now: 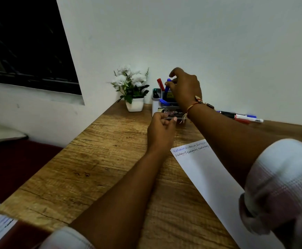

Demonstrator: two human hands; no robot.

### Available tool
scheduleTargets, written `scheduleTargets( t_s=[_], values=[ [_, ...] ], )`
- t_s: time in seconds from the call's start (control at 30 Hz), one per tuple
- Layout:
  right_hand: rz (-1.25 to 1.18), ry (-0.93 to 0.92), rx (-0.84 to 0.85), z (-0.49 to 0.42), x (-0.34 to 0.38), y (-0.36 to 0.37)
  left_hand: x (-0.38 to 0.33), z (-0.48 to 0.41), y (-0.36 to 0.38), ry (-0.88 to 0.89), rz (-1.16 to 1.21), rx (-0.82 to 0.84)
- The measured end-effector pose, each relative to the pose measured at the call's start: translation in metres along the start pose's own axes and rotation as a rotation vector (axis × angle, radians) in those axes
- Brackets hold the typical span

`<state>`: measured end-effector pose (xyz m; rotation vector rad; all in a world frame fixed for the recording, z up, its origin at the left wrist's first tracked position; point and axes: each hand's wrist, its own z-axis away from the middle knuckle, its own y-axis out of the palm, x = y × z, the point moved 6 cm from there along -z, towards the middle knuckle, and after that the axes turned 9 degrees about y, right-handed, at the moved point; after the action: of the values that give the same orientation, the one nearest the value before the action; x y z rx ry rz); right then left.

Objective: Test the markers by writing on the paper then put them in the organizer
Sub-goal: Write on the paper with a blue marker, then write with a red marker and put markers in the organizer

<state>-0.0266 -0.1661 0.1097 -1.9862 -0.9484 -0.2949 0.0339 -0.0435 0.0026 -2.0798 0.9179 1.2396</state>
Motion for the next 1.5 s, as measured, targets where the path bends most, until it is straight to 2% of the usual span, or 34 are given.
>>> scheduleTargets(
  t_s=[0.13,0.23,0.37,0.47,0.6,0.7,0.83,1.13,1.33,1.5],
  values=[
    [0.044,-0.024,0.046,0.003,0.000,-0.004,-0.002,0.000,0.002,-0.008,-0.008,0.009],
    [-0.043,-0.022,0.081,0.005,-0.002,-0.017,-0.002,0.001,0.003,-0.015,-0.007,0.023],
    [-0.095,-0.004,-0.011,0.007,-0.023,-0.058,-0.004,0.002,0.003,0.023,-0.035,0.057],
    [0.056,0.079,0.005,0.011,-0.077,-0.083,-0.007,0.004,0.008,0.049,-0.068,0.114],
    [0.327,0.295,0.199,0.030,-0.168,-0.093,-0.007,0.005,0.014,0.062,-0.113,0.181],
    [0.418,0.348,0.283,0.046,-0.204,-0.091,-0.004,0.005,0.015,0.071,-0.124,0.196],
    [0.432,0.320,0.352,0.057,-0.219,-0.074,-0.002,0.005,0.016,0.082,-0.143,0.206],
    [0.599,0.264,0.306,0.048,-0.215,-0.060,-0.002,0.006,0.017,0.080,-0.140,0.217],
    [0.478,0.286,0.302,0.051,-0.191,-0.076,-0.005,0.007,0.017,0.094,-0.140,0.224],
    [0.078,0.318,0.149,0.058,-0.154,-0.112,-0.011,0.010,0.018,0.110,-0.153,0.238]
  ],
)
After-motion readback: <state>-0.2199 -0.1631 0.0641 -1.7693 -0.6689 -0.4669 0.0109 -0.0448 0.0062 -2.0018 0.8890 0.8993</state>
